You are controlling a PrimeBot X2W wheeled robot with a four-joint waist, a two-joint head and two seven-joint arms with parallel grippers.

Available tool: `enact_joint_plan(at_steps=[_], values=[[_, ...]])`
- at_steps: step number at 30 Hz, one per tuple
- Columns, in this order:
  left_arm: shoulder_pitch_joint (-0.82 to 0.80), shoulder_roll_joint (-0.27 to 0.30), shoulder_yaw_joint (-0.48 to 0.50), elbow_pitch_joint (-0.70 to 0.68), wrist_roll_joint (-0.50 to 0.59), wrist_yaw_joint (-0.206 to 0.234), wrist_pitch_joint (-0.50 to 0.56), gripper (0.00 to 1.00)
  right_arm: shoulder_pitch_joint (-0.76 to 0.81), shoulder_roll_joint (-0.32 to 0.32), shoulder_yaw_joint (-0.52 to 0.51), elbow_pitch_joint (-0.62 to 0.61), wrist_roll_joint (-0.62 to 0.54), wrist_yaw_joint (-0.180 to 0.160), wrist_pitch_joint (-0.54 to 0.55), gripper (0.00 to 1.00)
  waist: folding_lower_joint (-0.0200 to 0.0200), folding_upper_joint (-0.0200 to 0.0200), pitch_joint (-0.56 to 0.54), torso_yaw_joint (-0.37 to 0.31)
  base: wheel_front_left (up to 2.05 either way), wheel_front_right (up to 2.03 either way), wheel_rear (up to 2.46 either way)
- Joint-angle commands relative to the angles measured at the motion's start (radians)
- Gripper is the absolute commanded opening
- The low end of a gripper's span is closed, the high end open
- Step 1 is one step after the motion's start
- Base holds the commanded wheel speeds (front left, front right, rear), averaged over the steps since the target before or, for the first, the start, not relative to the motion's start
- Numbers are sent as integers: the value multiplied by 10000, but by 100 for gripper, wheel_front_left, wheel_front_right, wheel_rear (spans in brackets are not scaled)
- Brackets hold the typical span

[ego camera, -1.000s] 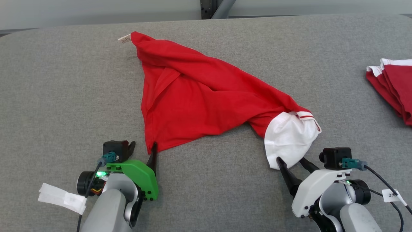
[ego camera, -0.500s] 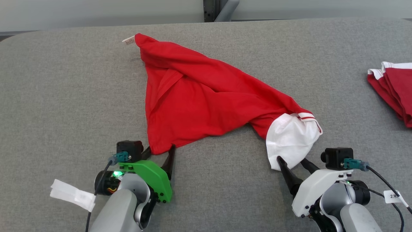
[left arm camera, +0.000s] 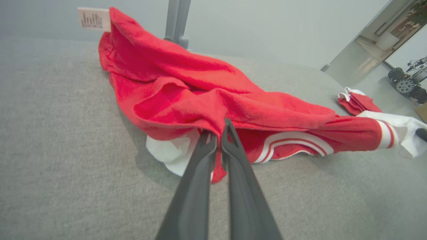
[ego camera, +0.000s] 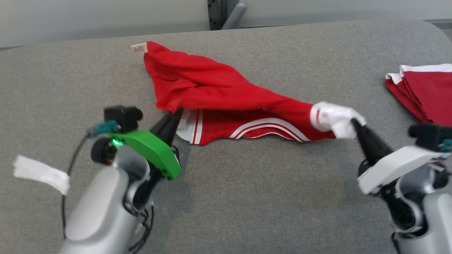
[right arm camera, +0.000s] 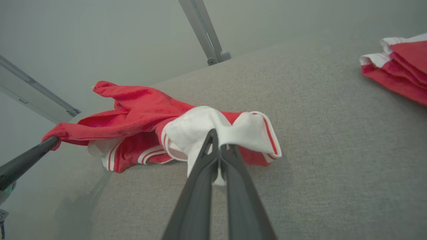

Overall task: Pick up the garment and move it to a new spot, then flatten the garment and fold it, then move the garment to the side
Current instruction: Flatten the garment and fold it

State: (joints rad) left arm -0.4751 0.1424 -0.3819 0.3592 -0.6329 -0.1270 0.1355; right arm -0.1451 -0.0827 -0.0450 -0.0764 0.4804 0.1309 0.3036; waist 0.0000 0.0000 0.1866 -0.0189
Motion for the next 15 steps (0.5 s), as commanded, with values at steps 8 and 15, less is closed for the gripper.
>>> enact_joint_plan(at_steps=[8, 15], values=[[-2633, 1426, 1142, -4423, -1598, 444, 3244, 0, -2480, -1047, -1830, -2429, 1051, -3, 1841, 0, 0, 0, 1200, -253, 0, 0, 0], [-6515, 1847, 1483, -4079, -1349, 1144, 4820, 0, -6297, -2024, -1864, -1579, 750, -3, 3023, 0, 0, 0, 3259, -462, 0, 0, 0]])
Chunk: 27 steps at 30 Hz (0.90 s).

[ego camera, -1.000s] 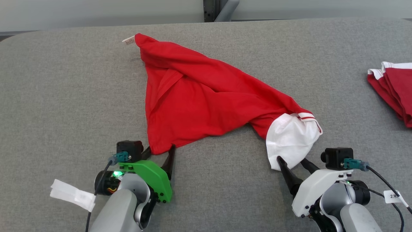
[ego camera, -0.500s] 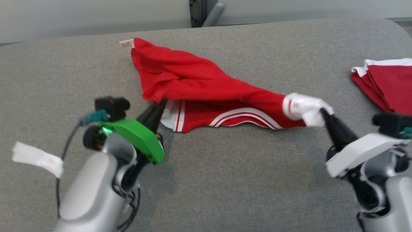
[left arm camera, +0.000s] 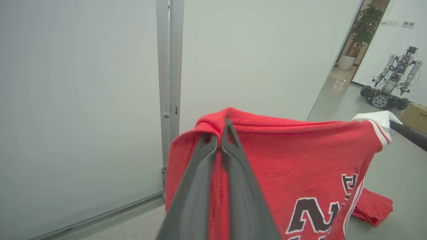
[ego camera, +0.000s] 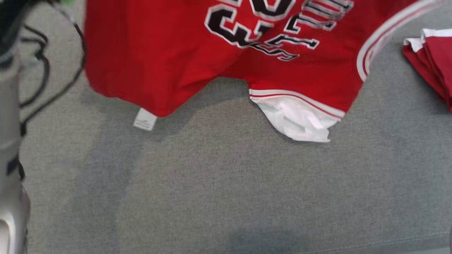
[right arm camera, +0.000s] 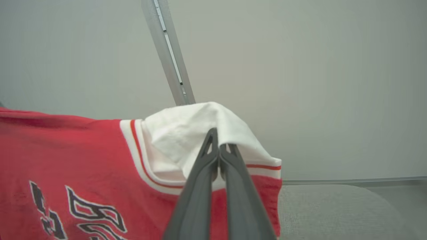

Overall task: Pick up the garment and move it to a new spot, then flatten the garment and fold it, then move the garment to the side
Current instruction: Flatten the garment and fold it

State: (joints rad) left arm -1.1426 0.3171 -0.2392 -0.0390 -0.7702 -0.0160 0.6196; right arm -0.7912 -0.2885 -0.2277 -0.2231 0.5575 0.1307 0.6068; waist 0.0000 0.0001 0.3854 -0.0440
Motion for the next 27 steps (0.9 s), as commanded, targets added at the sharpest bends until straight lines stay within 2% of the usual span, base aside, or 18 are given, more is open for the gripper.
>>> enact_joint_plan(at_steps=[1, 4, 7, 12, 16, 18, 21, 27], values=[[-402, 102, -3, 313, 206, 38, -11, 0, -470, -34, 144, 227, -158, -1, -24, 0, 0, -1, 1584, -248, 0, 0, 0], [-2063, 73, -108, 1673, 971, -57, -564, 0, -2339, 175, 748, 1433, -600, -3, -317, 0, 0, -1, 2439, -365, 0, 0, 0], [-3252, 12, -275, 3244, 1788, -188, -1639, 0, -4147, 560, 1360, 2935, -1153, -3, -1056, 0, 0, -1, 2920, -468, 0, 0, 0], [-5171, -122, -327, 5320, 2703, -332, -3728, 0, -7157, 1047, 1660, 5186, -2078, -4, -2825, 0, 0, -1, 3572, -475, 0, 0, 0], [-6084, -211, -297, 6500, 3006, -545, -5327, 0, -8443, 1141, 2285, 6431, -2338, -3, -4108, 0, 0, -1, 3986, -451, 0, 0, 0], [-6222, -238, -297, 6875, 2898, -742, -5954, 0, -8523, 1075, 2744, 6693, -2114, -4, -4577, 0, 0, -1, 4123, -430, 0, 0, 0], [-5646, -6, -604, 7265, 2842, -1022, -6660, 0, -7878, 630, 3688, 6833, -1601, -6, -5162, 0, 0, -1, 4131, -361, 0, 0, 0], [-3010, 781, -1353, 7004, 2037, -1141, -7374, 0, -5059, -446, 5418, 6083, -294, -4, -6058, 0, 0, -1, 3669, -281, 0, 0, 0]])
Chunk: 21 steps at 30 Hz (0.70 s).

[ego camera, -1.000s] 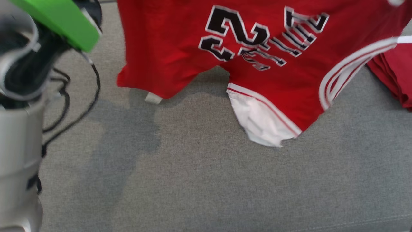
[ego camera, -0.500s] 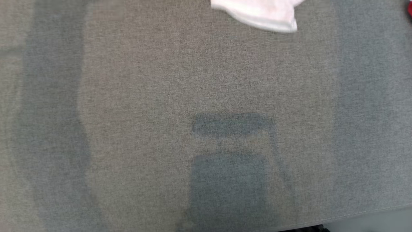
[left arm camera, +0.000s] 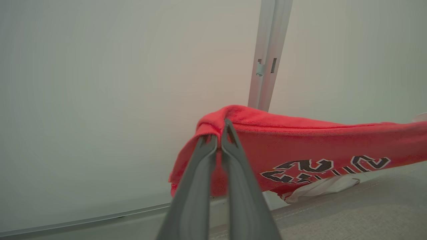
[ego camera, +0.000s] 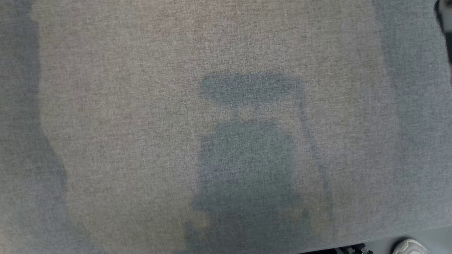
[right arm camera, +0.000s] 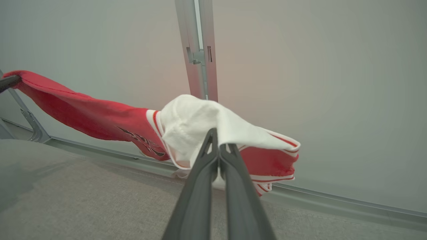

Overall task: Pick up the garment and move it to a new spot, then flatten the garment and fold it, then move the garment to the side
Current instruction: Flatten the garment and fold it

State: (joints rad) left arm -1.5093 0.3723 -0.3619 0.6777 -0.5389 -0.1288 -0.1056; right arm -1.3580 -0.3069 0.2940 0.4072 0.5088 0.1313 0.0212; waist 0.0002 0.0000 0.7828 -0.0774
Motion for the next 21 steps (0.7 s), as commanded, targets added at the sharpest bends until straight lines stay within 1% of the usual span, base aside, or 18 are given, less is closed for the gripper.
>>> enact_joint_plan(at_steps=[1, 2, 4, 6, 8, 10, 12, 14, 15, 19, 21], values=[[1344, 383, -229, -219, -452, -17, -283, 0, 1338, -381, 407, -338, 423, -11, -379, 0, -2, 0, -548, 66, 0, 0, 0], [1344, 383, -229, -219, -452, -17, -283, 0, 1338, -381, 407, -338, 423, -11, -379, 0, -2, 0, -548, 66, 0, 0, 0], [2632, 698, -432, -490, -803, -8, -507, 0, 2656, -777, 724, -728, 637, -11, -683, 0, -2, 0, -1004, 99, 0, 0, 0], [3912, 889, -523, -781, -1157, 0, -712, 0, 4055, -1052, 909, -1137, 941, -14, -883, 0, -2, 0, -1499, 153, 0, 0, 0], [5207, 972, -713, -1093, -1373, 0, -882, 0, 5438, -1372, 996, -1512, 1026, -16, -1014, 0, -2, 0, -2016, 213, 0, 0, 0], [6382, 1092, -948, -1402, -1333, 15, -1052, 0, 6778, -1436, 808, -1802, 1224, -18, -1151, 0, -2, 0, -2543, 264, 0, 0, 0], [7538, 1033, -1140, -1746, -1356, 126, -1167, 0, 7984, -1581, 829, -2150, 1051, -18, -1198, 0, -2, 0, -3011, 298, 0, 0, 0], [8664, 846, -1162, -2106, -1581, 335, -1254, 0, 9154, -1415, 586, -2349, 1183, -18, -1270, 0, -2, 0, -3493, 295, 0, 0, 0], [9165, 871, -1306, -2317, -1466, 431, -1273, 0, 9644, -1409, 506, -2435, 1124, -18, -1304, 0, -2, 0, -3708, 286, 0, 0, 0], [11461, 633, -1538, -3233, -1561, 1148, -1374, 0, 11516, -1209, 21, -2526, 943, -18, -1599, 0, -2, 0, -4517, 222, 0, 0, 0], [12558, 524, -1526, -3733, -1696, 1604, -1438, 0, 12253, -1116, -255, -2525, 776, -18, -1796, 0, -2, 0, -4764, 174, 0, 0, 0]])
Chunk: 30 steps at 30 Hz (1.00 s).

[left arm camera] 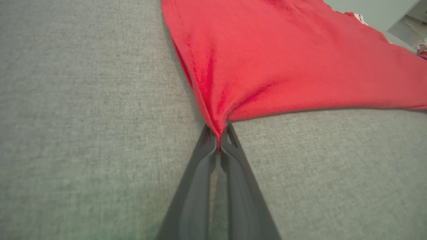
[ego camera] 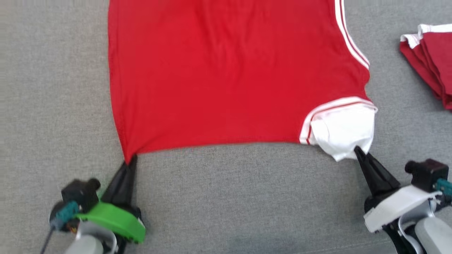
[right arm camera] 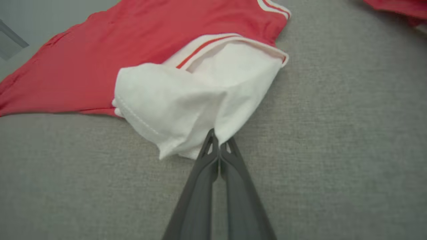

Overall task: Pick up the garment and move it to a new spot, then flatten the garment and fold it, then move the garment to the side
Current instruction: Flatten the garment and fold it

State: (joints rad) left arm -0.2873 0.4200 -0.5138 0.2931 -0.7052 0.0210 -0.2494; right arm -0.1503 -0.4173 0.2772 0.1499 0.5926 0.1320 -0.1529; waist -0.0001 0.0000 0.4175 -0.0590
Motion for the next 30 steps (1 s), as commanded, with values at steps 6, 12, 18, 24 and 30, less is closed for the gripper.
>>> enact_joint_plan(at_steps=[6, 12, 18, 24, 30], values=[[3244, -465, 255, -1602, -269, 1535, -128, 0, 2314, 133, -895, -40, -382, -33, -593, 0, 1, 0, -1700, -6, 0, 0, 0], [4434, -878, 270, -2913, -217, 2144, -110, 0, 3660, 355, -1699, -567, -302, -34, -697, 0, 1, 0, -1941, 81, 0, 0, 0], [3839, -484, 186, -4212, -322, 2639, 1364, 0, 3099, 211, -1440, -1686, -63, -22, 580, 0, 1, 0, -2069, -128, 0, 0, 0], [2793, 61, 164, -5031, -235, 2915, 2879, 0, 1961, -79, -1127, -2053, 15, -22, 1626, 0, 1, 0, -1803, -129, 0, 0, 0], [944, 499, 179, -4861, -80, 3048, 4510, 0, 121, -361, -736, -1676, 96, -21, 2421, 0, 1, 0, -1246, -35, 0, 0, 0]])
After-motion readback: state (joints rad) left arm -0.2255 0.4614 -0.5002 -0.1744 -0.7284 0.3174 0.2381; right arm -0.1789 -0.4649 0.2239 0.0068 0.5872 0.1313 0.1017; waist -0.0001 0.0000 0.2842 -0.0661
